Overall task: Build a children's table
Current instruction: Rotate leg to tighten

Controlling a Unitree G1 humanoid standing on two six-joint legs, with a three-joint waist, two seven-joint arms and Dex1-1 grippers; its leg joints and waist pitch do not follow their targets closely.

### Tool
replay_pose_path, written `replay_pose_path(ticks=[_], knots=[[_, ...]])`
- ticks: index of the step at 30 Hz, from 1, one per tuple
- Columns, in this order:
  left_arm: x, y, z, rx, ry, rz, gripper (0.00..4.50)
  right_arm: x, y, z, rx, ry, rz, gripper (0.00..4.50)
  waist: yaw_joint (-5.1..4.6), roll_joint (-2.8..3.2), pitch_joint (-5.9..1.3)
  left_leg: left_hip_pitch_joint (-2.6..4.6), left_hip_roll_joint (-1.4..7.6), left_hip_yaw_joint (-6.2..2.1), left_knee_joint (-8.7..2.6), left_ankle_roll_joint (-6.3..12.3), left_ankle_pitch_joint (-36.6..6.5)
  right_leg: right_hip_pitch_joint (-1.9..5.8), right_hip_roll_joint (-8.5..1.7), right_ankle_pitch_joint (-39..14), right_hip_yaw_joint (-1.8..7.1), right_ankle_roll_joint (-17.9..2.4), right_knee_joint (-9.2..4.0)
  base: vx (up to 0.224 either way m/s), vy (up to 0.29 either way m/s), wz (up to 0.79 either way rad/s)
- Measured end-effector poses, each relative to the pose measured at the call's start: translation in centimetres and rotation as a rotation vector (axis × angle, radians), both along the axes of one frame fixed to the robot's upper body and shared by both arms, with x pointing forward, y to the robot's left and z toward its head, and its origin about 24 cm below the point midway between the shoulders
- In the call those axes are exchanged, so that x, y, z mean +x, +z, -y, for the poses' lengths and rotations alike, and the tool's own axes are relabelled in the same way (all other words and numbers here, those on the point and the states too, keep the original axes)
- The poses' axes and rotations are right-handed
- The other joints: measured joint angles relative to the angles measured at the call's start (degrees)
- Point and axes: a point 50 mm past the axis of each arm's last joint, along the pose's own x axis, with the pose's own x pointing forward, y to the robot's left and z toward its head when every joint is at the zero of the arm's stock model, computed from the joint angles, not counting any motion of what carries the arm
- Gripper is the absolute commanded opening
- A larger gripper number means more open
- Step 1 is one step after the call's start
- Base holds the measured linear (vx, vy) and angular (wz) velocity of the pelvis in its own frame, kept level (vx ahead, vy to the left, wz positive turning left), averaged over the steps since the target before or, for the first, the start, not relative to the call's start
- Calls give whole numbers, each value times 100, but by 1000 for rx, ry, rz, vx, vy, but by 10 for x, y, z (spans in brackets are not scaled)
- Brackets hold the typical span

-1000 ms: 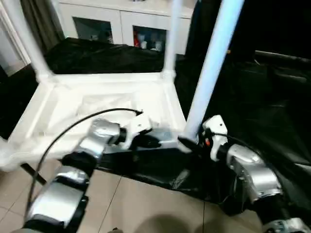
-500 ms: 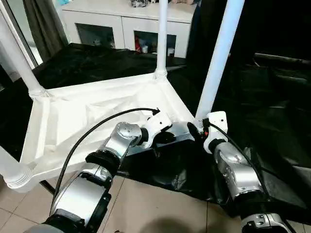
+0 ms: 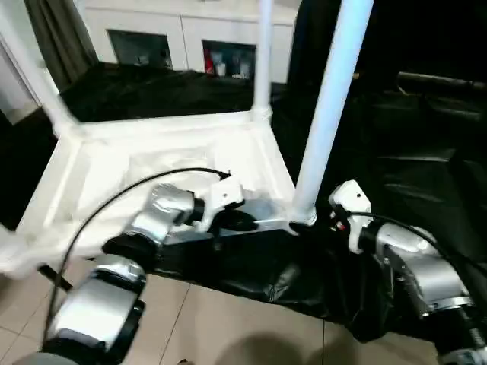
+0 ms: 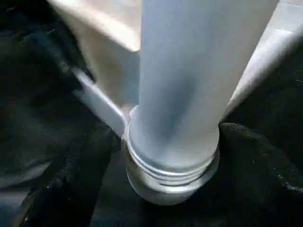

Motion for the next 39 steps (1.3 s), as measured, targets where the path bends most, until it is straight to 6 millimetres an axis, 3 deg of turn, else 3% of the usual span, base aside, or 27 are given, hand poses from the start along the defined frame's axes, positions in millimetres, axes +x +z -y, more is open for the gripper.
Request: replay_pose_path(ticks=[2,5,11,19,23,24,29,35,39], knots=[[-3,2,-6,7,-32,-37,0,-4,-1,-3,12,66,-29,381,40,-60,23,2,12,1,7,-4,0,-1,5,-3,-4,-3,7,0,0,0],[-5,1,-4,1,-51,-51,0,-5,-1,-7,34,98,-42,381,104,-78,34,6,13,35,13,-34,-18,0,-7,1,6,-8,9,0,0,0],[-7,1,-4,-5,-62,-59,0,-3,3,-16,83,129,-46,366,110,-85,35,8,13,73,14,-29,-20,0,-25,0,9,-7,11,0,0,0],[-11,0,-6,-7,-66,-64,0,-3,3,-16,87,134,-49,286,113,-85,34,9,13,74,16,-25,-22,-1,-25,-2,8,-3,14,0,0,0],[-10,0,-5,-8,-61,-61,0,-2,2,-15,94,112,-48,282,113,-84,33,12,14,74,22,-26,-22,0,-26,-2,9,-3,23,0,0,0],[-10,-1,-4,-11,-57,-58,0,-2,1,-15,98,102,-48,258,113,-84,32,15,14,73,26,-27,-22,2,-27,-2,10,-3,29,0,0,0],[-5,-7,14,-32,23,-31,0,3,-5,-16,153,-74,-17,221,119,-77,27,42,5,77,39,-28,-22,33,-41,1,13,-5,42,0,0,0],[1,-17,54,-57,157,-21,0,11,-16,-10,196,-498,17,205,88,-28,-1,130,-8,69,21,-27,-24,130,-46,-23,12,35,-11,0,0,0],[2,-17,57,-45,170,-13,0,12,-17,-17,187,-589,31,202,79,-3,-25,122,-11,64,3,-27,-23,130,-45,-22,9,37,-38,0,0,0]])
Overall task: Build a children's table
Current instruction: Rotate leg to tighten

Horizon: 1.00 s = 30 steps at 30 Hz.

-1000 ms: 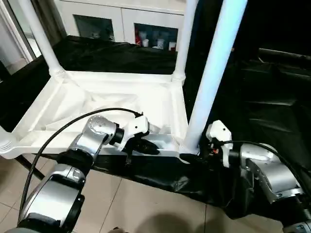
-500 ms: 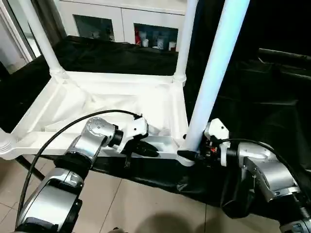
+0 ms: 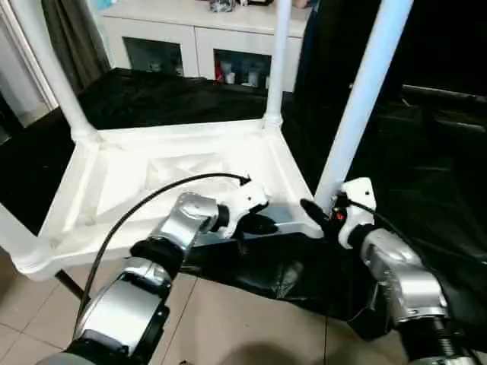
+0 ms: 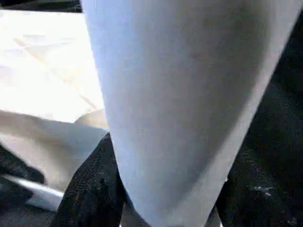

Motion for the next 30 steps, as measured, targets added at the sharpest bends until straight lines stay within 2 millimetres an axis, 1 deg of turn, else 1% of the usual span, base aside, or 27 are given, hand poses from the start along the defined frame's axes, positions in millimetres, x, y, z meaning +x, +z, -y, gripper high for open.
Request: replay_pose_path(ticks=[3,8,9,10,12,13,15,18,19,21,22,24,25,26,27,28,29,30], knots=[[0,-1,0,2,-4,12,0,0,0,-1,-11,-15,4,202,-6,12,-6,-2,-2,0,0,0,0,0,0,0,2,0,-5,0,0,0],[0,-1,-1,9,-32,58,0,-1,1,-2,-11,-14,12,202,-4,11,-6,-3,-3,-2,-13,0,0,-4,0,1,0,2,-5,0,0,0],[0,-1,-2,10,-36,64,0,-1,1,-2,-9,-14,13,256,-6,11,-6,-4,-3,-2,-16,0,0,-5,0,1,1,2,-5,0,0,0],[0,-1,-2,10,-37,67,0,-1,1,-2,-8,-14,13,270,-7,11,-6,-3,-4,-2,-22,0,0,-5,0,1,0,2,-5,0,0,0],[0,0,-2,10,-39,78,0,-1,2,-3,7,-13,14,272,-8,18,-4,-3,-4,-2,-33,0,0,-9,0,1,0,2,-5,0,0,0],[0,0,-3,9,-39,82,0,-1,3,-4,16,-11,15,291,-7,21,-2,-4,-6,-1,-41,0,0,-12,0,2,0,2,-5,0,0,0],[0,0,-3,7,-42,88,0,-1,4,-3,13,-8,14,291,-2,24,0,-5,-6,0,-49,0,0,-14,1,2,0,2,-4,0,0,0],[2,2,-1,3,-43,99,0,-5,12,7,-12,60,13,291,10,41,14,-17,-6,2,-56,0,0,-20,1,3,0,4,-5,0,0,0],[2,2,-2,3,-42,101,0,-5,13,7,-13,65,14,291,8,41,14,-16,-5,2,-58,0,1,-20,1,4,0,5,-4,0,0,0],[2,4,-1,-2,-51,108,0,-11,17,19,-40,97,13,291,45,58,15,-28,-5,2,-59,-1,1,-22,0,7,-1,9,-2,0,0,0],[2,4,-1,-3,-54,111,28,-15,20,25,-48,136,9,298,42,65,14,-31,-4,18,-64,0,2,-22,0,9,15,6,6,0,0,0],[2,5,-2,-14,-62,97,28,-22,25,36,-76,187,13,298,51,71,13,-40,-2,16,-65,0,2,-24,0,4,13,15,9,0,0,0],[3,7,-4,-29,-56,93,45,-24,26,37,-76,211,12,301,42,73,13,-44,0,16,-67,1,2,-27,1,-2,11,22,10,0,0,0],[4,8,-7,-53,-43,84,61,-27,29,42,-83,234,15,301,37,66,16,-67,5,14,-66,2,3,-47,6,-3,7,23,10,0,0,0],[5,10,-9,-67,-36,82,65,-30,30,42,-83,251,16,301,29,65,17,-92,8,12,-63,11,9,-67,8,-3,5,23,11,0,0,0],[7,17,-11,-102,-25,100,70,-32,30,42,-73,285,10,301,9,65,17,-135,10,11,-52,62,56,-117,13,-2,7,21,23,0,0,0],[11,26,-10,-137,-28,129,91,-36,28,40,-57,317,-2,301,4,65,17,-165,13,8,-31,71,59,-141,14,-4,7,18,33,0,0,0],[13,35,-9,-153,-41,151,91,-38,27,39,-46,343,-11,301,11,68,16,-186,14,8,-19,80,53,-156,13,-6,6,16,36,0,0,0]])
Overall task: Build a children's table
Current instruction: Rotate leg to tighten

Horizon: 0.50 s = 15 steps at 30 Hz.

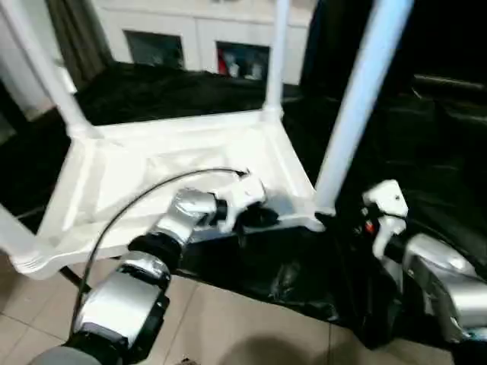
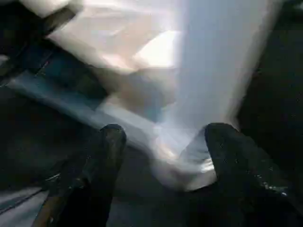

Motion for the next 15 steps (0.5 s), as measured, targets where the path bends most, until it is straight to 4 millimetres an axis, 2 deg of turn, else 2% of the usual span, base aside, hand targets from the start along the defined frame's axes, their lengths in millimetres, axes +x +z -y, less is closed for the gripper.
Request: replay_pose_path(ticks=[3,4,6,8,11,15], knots=[[5,18,-10,-17,-10,45,110,-3,7,2,-8,48,10,301,12,6,-5,-28,2,4,38,27,-17,-18,-2,-1,3,-1,9,0,0,0],[6,18,-13,-14,-6,42,110,-3,8,4,-6,48,14,301,18,6,-4,-29,2,4,45,28,-18,-16,-4,-1,2,-1,10,0,0,0],[4,16,-18,-6,-12,11,142,-6,12,5,-5,75,7,301,25,7,-3,-26,2,7,54,27,-19,-7,-9,1,3,-3,11,0,0,0],[3,15,-25,4,-15,-10,156,-8,13,5,-1,101,-4,301,33,6,-2,-19,3,7,56,18,-21,1,-10,7,2,-10,12,0,0,0],[-12,17,-60,103,-69,-76,183,-15,15,-3,53,166,-39,301,-23,14,-2,-1,10,11,54,4,-28,5,-6,8,5,-10,25,0,0,0],[-33,19,-78,154,-114,-153,218,-15,12,-20,103,214,-67,301,-3,15,-1,8,13,11,52,-23,-24,-3,-8,7,2,-10,49,0,0,0]])
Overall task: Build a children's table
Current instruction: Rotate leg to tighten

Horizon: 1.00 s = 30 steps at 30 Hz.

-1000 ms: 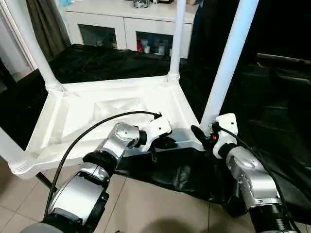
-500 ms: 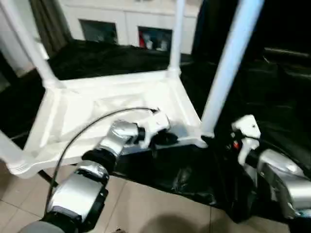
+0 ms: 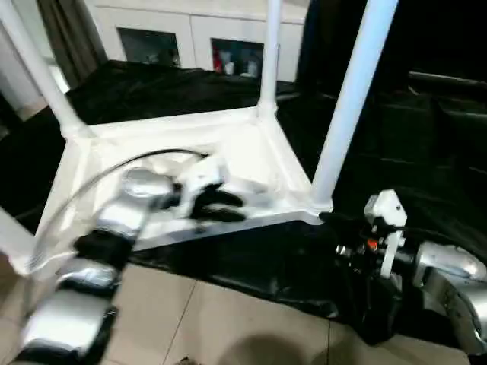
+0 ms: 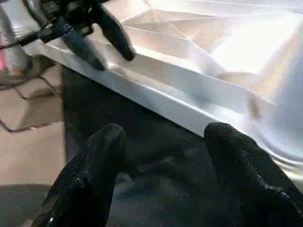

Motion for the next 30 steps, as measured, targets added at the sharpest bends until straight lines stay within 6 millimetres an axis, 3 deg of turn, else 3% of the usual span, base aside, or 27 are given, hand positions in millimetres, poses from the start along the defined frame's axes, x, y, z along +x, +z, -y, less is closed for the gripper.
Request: replay_pose_path(ticks=[4,7,10,15,18,21,30], knots=[[-30,-1,-20,83,-8,-71,255,7,0,-38,84,75,-7,301,-45,-15,7,25,0,-1,-8,-24,11,1,3,0,5,0,18,0,0,0],[-41,0,-25,123,8,-89,269,15,-6,-61,113,60,-12,301,-46,-31,12,37,-2,0,-24,-38,19,8,2,1,7,-1,18,0,0,0],[-46,-2,-33,195,61,-79,284,28,-12,-76,129,-2,7,301,-28,-35,11,47,-4,2,-33,-45,23,18,3,-10,12,18,17,0,0,0],[-48,-8,-57,362,201,-65,328,47,-18,-99,195,-132,11,301,-144,-59,18,55,-6,-11,-50,-66,36,18,8,-8,8,16,20,0,0,0],[-48,-6,-59,400,234,-46,358,60,-17,-106,237,-235,7,301,-162,-63,16,55,-7,-10,-51,-67,37,19,9,8,10,-10,19,0,0,0],[-47,-5,-60,427,260,-29,385,85,-14,-99,294,-479,10,301,-184,-63,17,53,-8,-9,-56,-71,40,15,10,8,11,-12,16,0,0,0],[-50,-7,-61,467,277,-23,446,104,-32,-79,243,-832,-29,301,-158,-66,15,53,-8,-7,-58,-72,41,16,10,3,10,-10,19,0,0,0]])
